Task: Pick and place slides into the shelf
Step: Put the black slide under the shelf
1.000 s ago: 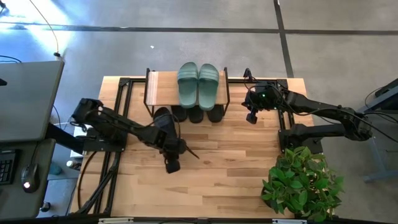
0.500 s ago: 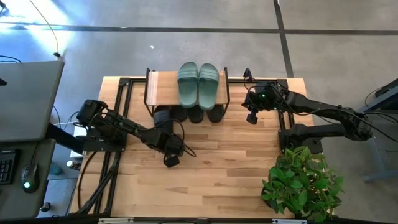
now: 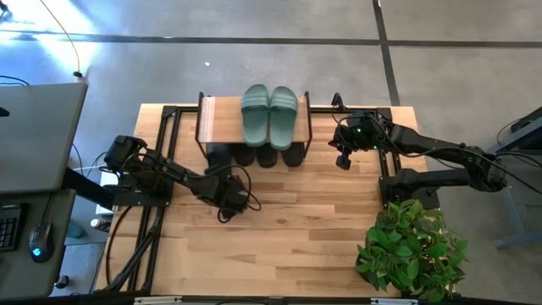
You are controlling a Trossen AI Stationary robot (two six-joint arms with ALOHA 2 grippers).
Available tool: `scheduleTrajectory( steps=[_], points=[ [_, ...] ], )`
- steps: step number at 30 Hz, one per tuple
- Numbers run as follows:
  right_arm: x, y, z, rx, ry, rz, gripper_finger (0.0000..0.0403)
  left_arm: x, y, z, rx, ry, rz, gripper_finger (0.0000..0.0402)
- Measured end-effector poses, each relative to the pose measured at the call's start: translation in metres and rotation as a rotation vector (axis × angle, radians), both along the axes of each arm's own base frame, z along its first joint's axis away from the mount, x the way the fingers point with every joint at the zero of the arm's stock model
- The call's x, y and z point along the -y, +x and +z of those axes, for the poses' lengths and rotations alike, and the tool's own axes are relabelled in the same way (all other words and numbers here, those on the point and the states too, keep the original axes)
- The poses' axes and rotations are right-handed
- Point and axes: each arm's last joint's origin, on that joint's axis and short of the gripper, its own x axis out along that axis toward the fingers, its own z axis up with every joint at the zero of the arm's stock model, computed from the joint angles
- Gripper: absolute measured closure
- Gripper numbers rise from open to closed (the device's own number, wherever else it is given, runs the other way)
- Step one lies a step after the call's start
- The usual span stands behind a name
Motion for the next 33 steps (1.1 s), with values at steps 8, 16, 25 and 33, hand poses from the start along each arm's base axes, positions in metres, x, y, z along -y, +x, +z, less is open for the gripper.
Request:
scheduleTrajectory(
  steps=[8, 16, 25, 33],
  points=[
    [0.0, 0.0, 0.0, -0.004, -0.011, 0.023, 0.0402, -0.016, -0.007, 0.002, -0.08, 0.119, 0.038, 0.0401],
    [-0.001, 0.0, 0.0, 0.003, 0.002, 0.039, 0.0402, -0.043, -0.006, 0.002, -0.107, 0.123, 0.054, 0.0401],
    [-0.001, 0.0, 0.0, 0.002, 0.001, 0.04, 0.0402, -0.067, -0.009, 0.002, -0.172, 0.125, 0.043, 0.0401],
    [-0.001, 0.0, 0.0, 0.001, -0.001, 0.042, 0.0402, -0.072, -0.008, 0.001, -0.163, 0.083, 0.04, 0.0401]
  ],
)
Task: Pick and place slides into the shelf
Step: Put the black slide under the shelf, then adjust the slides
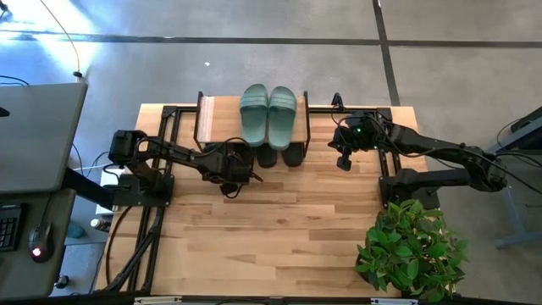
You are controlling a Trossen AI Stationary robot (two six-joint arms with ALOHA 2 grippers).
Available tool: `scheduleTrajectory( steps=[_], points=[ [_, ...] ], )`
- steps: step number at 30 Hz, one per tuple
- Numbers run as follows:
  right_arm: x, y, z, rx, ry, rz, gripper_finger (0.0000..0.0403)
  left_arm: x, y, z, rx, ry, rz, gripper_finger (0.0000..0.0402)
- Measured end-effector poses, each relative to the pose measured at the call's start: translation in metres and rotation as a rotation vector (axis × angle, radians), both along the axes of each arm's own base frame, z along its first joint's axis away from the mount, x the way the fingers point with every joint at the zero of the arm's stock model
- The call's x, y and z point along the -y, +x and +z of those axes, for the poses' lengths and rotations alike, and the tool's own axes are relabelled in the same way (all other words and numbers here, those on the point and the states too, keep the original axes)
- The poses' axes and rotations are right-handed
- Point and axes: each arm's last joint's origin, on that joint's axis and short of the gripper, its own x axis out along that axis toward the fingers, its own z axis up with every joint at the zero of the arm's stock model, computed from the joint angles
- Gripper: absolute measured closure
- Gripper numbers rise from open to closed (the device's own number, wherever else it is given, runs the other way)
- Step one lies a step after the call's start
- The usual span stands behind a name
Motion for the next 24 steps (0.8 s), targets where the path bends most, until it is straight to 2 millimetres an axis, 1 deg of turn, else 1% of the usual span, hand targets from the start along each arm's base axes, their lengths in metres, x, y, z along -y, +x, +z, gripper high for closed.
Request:
scheduleTrajectory(
  steps=[7, 10, 14, 20, 24],
  points=[
    [0.0, 0.0, 0.0, 0.0, 0.0, 0.0, 0.0402, 0.002, 0.008, -0.002, 0.072, -0.098, -0.033, 0.0401],
    [0.0, 0.0, 0.0, 0.001, 0.002, -0.002, 0.0402, 0.002, 0.01, -0.001, 0.101, -0.107, -0.035, 0.0401],
    [0.0, 0.0, 0.0, 0.001, 0.002, -0.003, 0.0402, 0.001, 0.016, 0.005, 0.119, -0.106, -0.046, 0.0401],
    [0.0, 0.0, 0.0, 0.001, 0.002, -0.003, 0.0402, 0.0, 0.024, 0.021, 0.112, -0.105, -0.062, 0.0401],
    [0.0, 0.0, 0.0, 0.003, 0.016, -0.006, 0.0402, 0.001, 0.03, 0.04, 0.145, -0.154, -0.078, 0.0401]
  ],
)
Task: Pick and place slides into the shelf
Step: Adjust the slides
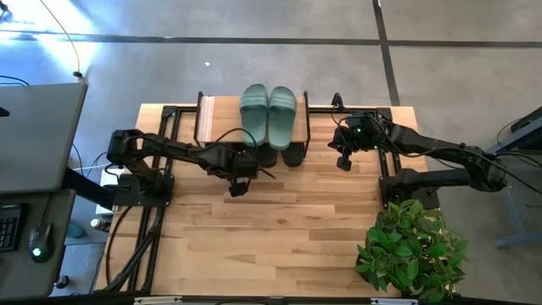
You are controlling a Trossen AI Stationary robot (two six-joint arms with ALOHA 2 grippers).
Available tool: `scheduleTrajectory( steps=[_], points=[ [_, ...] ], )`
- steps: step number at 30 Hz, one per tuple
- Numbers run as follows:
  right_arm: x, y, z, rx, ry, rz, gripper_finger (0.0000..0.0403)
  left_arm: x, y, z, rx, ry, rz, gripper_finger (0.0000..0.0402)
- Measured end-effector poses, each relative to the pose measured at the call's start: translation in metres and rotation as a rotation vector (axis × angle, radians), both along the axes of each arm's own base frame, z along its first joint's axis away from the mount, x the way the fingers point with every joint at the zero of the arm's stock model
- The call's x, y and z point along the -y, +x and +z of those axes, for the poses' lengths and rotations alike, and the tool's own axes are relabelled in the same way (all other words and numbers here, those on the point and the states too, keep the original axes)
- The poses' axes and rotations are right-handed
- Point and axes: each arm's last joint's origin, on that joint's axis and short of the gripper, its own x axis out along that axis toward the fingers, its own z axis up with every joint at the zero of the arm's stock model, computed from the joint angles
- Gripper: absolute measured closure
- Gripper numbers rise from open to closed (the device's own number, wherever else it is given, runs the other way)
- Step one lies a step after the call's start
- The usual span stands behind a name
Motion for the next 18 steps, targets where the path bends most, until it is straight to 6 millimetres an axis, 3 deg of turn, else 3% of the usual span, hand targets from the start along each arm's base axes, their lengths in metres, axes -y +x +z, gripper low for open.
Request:
scheduleTrajectory(
  steps=[7, 13, 16, 18],
  points=[
    [0.004, -0.005, -0.001, 0.054, 0.192, 0.019, 0.0402, 0.016, 0.012, 0.064, 0.324, -0.031, -0.116, 0.0401],
    [0.009, 0.0, -0.005, 0.11, 0.333, 0.053, 0.0402, 0.02, -0.004, 0.128, 0.686, 0.015, -0.172, 0.0401],
    [0.007, 0.013, -0.018, 0.076, 0.354, 0.08, 0.0402, 0.021, -0.014, 0.144, 0.769, 0.033, -0.175, 0.0401],
    [0.001, 0.018, -0.038, 0.07, 0.377, 0.09, 0.0402, 0.021, -0.018, 0.15, 0.793, 0.04, -0.176, 0.0401]
  ],
)
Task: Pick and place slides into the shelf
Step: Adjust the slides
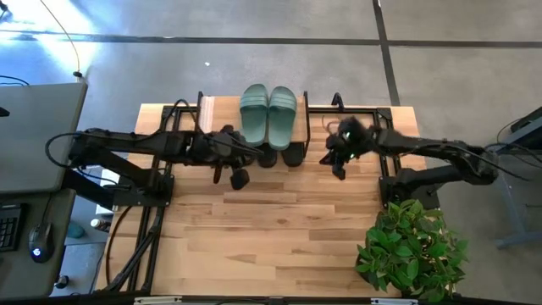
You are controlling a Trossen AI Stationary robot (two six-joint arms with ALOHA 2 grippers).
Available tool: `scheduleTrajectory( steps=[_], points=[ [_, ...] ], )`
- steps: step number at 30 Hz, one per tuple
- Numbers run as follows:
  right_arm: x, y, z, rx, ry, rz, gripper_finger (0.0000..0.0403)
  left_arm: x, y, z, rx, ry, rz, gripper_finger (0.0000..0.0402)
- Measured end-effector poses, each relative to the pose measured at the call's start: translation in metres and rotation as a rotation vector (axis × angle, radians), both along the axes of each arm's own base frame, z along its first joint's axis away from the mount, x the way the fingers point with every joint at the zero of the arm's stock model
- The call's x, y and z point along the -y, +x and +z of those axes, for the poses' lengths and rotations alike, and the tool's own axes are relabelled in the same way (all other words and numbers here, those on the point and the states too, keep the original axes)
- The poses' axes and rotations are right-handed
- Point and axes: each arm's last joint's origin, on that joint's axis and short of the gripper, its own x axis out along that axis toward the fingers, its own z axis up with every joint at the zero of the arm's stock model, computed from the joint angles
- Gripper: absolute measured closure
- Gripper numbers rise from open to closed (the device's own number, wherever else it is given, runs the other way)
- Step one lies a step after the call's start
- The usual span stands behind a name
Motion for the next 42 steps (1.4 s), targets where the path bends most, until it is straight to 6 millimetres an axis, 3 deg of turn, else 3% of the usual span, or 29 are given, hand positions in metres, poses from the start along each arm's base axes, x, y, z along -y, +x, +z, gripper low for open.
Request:
scheduleTrajectory(
  steps=[5, 11, 15, 25, 33, 42],
  points=[
    [-0.019, 0.005, -0.039, 0.095, -0.04, -0.137, 0.0403, 0.004, -0.002, 0.002, 0.012, -0.003, -0.017, 0.0401],
    [-0.04, 0.006, -0.057, 0.101, -0.174, -0.281, 0.0403, 0.006, 0.0, 0.001, 0.003, -0.002, -0.023, 0.0401],
    [-0.047, 0.013, -0.068, 0.081, -0.159, -0.306, 0.0403, 0.006, 0.0, 0.001, 0.004, -0.001, -0.023, 0.0401],
    [-0.044, 0.038, -0.099, 0.134, -0.106, -0.409, 0.0403, 0.005, 0.0, 0.001, 0.004, 0.005, -0.026, 0.0401],
    [-0.042, 0.043, -0.119, 0.118, -0.076, -0.468, 0.0403, 0.005, 0.0, 0.001, 0.003, 0.005, -0.026, 0.0401],
    [-0.039, 0.055, -0.12, 0.161, -0.093, -0.498, 0.0403, 0.005, 0.0, 0.001, 0.003, 0.006, -0.025, 0.0401]
  ],
)
